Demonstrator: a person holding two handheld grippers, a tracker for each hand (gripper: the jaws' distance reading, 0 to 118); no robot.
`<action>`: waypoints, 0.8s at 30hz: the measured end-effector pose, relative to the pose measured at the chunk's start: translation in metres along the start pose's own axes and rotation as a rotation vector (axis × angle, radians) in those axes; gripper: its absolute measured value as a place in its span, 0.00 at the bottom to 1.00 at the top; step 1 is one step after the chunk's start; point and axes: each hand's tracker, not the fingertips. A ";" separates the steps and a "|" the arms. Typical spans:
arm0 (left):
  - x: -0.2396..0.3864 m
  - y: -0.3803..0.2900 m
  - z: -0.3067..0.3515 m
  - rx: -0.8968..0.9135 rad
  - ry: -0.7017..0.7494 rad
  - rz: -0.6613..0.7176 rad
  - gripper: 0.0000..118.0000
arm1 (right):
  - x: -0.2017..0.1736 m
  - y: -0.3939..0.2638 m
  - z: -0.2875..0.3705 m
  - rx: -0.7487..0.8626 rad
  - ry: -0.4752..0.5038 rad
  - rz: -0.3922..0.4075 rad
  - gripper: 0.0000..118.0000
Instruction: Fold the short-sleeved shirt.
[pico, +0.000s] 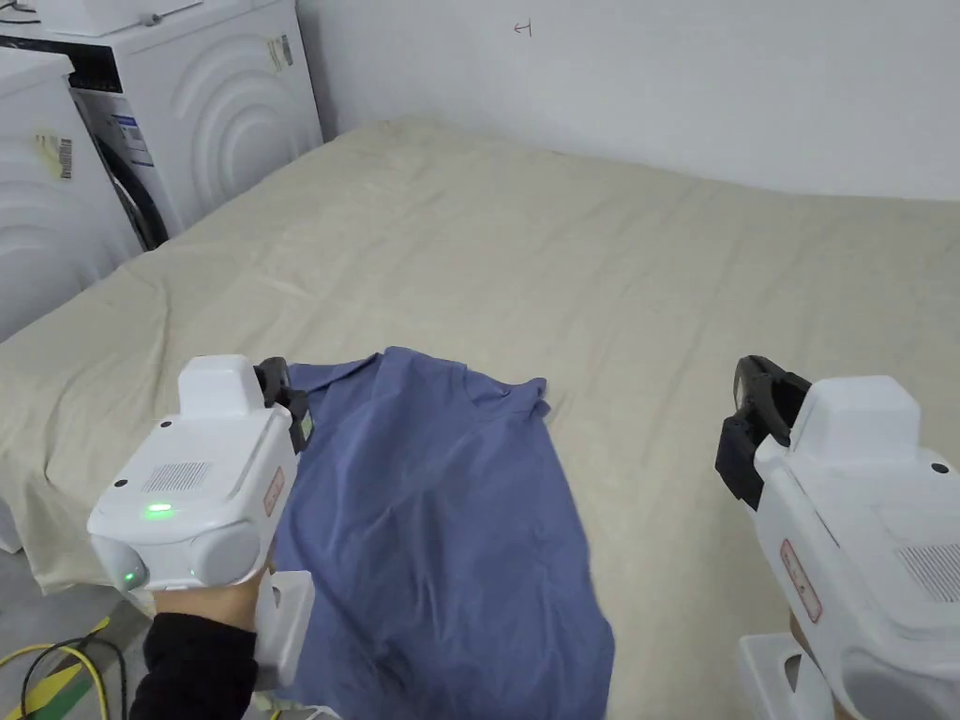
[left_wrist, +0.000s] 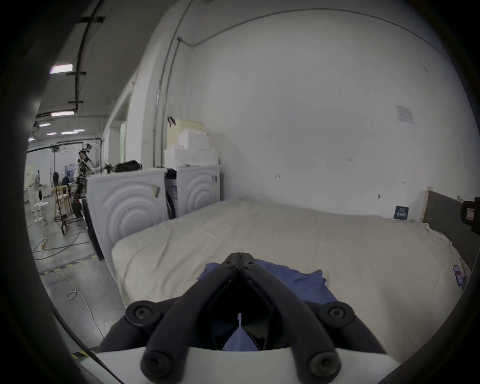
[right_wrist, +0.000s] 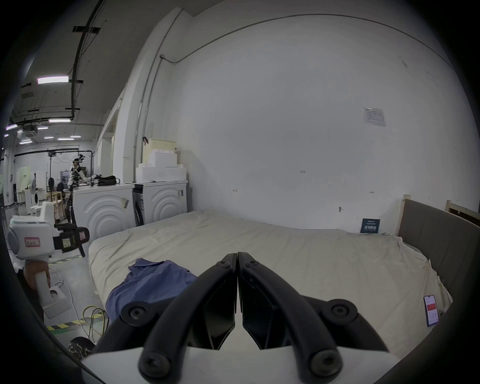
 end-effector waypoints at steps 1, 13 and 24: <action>0.005 -0.002 -0.011 -0.041 -0.015 -0.011 0.00 | 0.004 -0.001 -0.001 -0.006 -0.009 -0.002 0.01; 0.049 -0.059 -0.146 -0.664 -0.093 0.042 0.15 | 0.044 -0.010 -0.009 -0.057 -0.123 -0.019 0.01; 0.069 -0.106 -0.171 -0.889 -0.043 0.002 0.87 | 0.072 -0.027 -0.011 -0.120 -0.181 -0.032 0.01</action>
